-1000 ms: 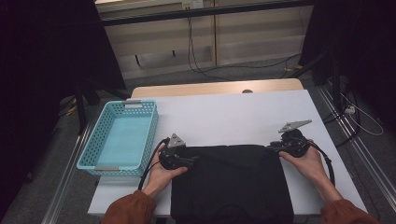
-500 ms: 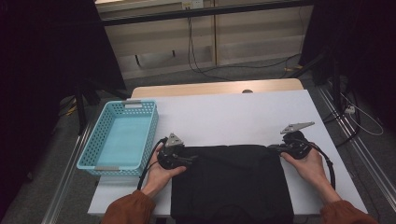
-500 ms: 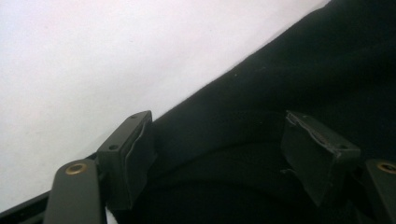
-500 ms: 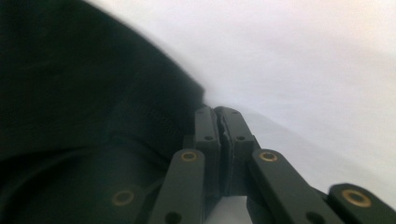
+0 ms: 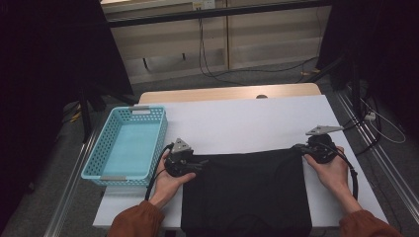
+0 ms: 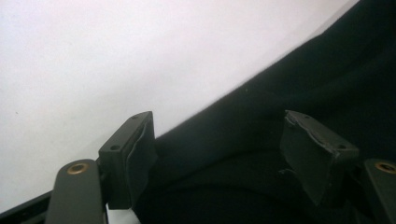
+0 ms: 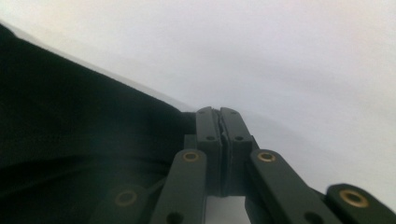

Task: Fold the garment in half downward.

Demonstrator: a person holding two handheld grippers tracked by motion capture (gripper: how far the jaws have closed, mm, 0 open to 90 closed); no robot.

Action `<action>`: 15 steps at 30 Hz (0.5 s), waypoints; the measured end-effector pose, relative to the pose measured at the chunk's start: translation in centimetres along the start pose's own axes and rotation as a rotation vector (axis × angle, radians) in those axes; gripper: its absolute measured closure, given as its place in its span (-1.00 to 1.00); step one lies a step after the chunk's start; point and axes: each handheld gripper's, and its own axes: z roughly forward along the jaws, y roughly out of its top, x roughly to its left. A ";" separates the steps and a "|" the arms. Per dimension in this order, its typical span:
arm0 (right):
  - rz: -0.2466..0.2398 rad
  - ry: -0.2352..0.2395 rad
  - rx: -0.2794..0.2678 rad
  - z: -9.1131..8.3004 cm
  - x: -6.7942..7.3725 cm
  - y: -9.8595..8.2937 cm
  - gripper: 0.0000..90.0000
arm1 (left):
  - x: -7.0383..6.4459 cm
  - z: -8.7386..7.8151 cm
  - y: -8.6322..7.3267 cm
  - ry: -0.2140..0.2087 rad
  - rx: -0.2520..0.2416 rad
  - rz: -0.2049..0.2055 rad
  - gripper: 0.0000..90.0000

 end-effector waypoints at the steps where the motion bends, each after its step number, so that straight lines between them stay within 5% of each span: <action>1: 0.007 -0.004 -0.002 0.0 -0.2 0.0 0.95 | 0.1 0.0 0.1 0.001 -0.006 -0.003 -0.36; 7: 0.010 -0.025 -0.004 -0.2 -0.5 0.0 0.95 | 0.9 -0.7 1.3 0.002 -0.051 -0.064 -0.12; 10: 0.014 -0.027 0.000 -0.3 -0.8 -0.2 0.95 | 1.6 -0.3 1.4 0.015 -0.033 -0.083 0.11; 15: 0.017 -0.037 0.002 -0.6 -1.3 -0.5 0.95 | 2.6 0.1 1.1 0.028 -0.020 -0.127 0.13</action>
